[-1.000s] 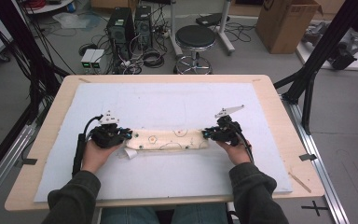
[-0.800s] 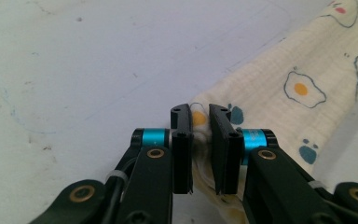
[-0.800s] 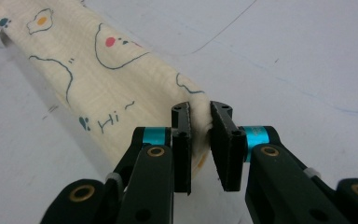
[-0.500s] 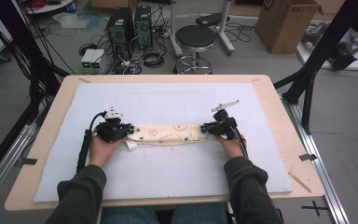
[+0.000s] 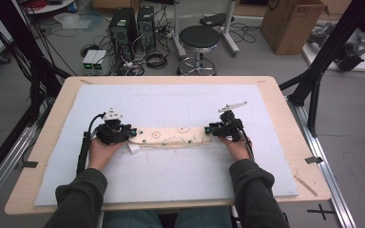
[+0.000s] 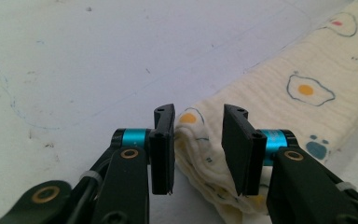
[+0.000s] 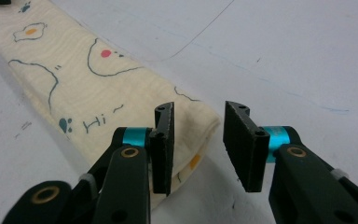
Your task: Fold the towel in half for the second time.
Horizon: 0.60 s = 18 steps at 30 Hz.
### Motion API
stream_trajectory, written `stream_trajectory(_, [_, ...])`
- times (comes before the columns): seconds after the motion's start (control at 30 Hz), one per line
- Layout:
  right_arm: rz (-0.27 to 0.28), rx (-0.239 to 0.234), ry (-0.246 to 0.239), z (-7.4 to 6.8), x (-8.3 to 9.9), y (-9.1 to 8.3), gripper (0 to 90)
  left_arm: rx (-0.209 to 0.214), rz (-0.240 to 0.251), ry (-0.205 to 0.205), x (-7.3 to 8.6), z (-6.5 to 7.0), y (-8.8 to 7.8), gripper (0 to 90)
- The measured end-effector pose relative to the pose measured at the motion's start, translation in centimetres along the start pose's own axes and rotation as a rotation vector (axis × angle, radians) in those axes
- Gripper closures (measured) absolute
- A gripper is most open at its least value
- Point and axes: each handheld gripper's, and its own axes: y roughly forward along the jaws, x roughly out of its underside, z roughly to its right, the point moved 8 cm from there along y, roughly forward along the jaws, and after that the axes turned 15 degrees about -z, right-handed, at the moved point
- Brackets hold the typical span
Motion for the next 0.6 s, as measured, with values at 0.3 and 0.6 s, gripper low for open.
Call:
stream_trajectory(0.3, [0.044,-0.019,0.015,0.0,-0.2,-0.9,57.4,0.019,0.041,-0.005,-0.4,0.3,-0.9,62.0])
stream_trajectory(0.6, [0.073,-0.023,0.015,0.0,-0.3,-1.5,52.7,0.055,0.07,-0.009,-0.5,0.5,-1.8,58.1])
